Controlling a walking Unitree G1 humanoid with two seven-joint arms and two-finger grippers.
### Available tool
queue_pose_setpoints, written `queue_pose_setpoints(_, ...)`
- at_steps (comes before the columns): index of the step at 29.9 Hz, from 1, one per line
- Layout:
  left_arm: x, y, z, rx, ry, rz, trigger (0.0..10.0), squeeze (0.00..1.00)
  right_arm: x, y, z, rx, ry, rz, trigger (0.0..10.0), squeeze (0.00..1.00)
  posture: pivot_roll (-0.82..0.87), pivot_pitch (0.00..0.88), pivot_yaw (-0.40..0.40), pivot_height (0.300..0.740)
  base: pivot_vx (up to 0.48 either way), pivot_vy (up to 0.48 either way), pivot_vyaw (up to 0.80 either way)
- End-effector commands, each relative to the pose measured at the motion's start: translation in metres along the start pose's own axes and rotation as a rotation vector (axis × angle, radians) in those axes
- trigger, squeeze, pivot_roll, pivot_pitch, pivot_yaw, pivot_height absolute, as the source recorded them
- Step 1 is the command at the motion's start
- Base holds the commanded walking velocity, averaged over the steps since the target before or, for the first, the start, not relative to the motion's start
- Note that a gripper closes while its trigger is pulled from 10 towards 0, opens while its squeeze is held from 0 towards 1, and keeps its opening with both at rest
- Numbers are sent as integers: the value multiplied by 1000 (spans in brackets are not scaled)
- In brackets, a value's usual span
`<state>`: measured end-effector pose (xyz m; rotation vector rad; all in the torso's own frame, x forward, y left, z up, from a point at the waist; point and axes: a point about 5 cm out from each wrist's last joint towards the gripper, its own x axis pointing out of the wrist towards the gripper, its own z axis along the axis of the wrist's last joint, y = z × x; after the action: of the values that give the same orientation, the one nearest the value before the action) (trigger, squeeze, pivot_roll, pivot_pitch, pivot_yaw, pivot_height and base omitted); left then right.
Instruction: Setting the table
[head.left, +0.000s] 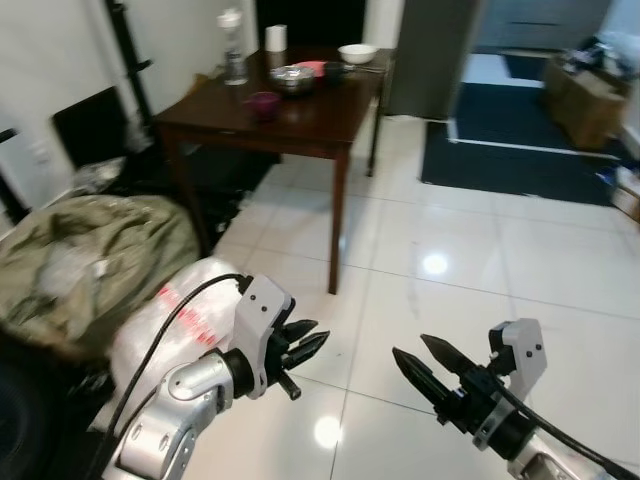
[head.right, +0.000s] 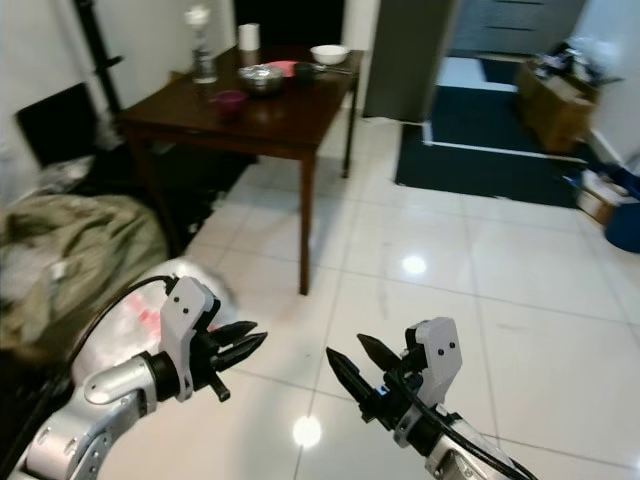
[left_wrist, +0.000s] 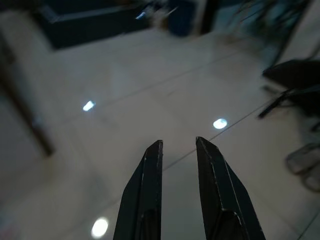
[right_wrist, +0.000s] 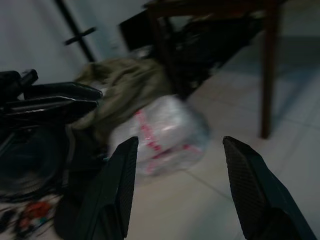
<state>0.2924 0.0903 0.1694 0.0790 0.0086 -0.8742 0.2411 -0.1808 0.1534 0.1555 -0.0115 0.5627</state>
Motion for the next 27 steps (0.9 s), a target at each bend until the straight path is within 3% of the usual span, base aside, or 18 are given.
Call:
queue_pose_setpoints(1,-4,3,-8,4,32,19,10000,0,-1,2,-3,7,12,-1,10000,0,28,101,101,740,0,0,-788)
queue_pose_setpoints(14,1,4,-3,23,-12,35,10000,0,3,3,-5,14,2,-20,10000,0,28,101,102,740,0,0,-781)
queue_pose_setpoints(23,4,0,-8,62,0,31,10000,0,13,8,-21,14,18,-78,10000,0,23,96,100,740,480,0,0)
queue_pose_setpoints(27,-1,-4,-29,40,64,36,10000,0,20,17,-41,-1,65,-75,10000,0,28,93,98,740,480,0,0)
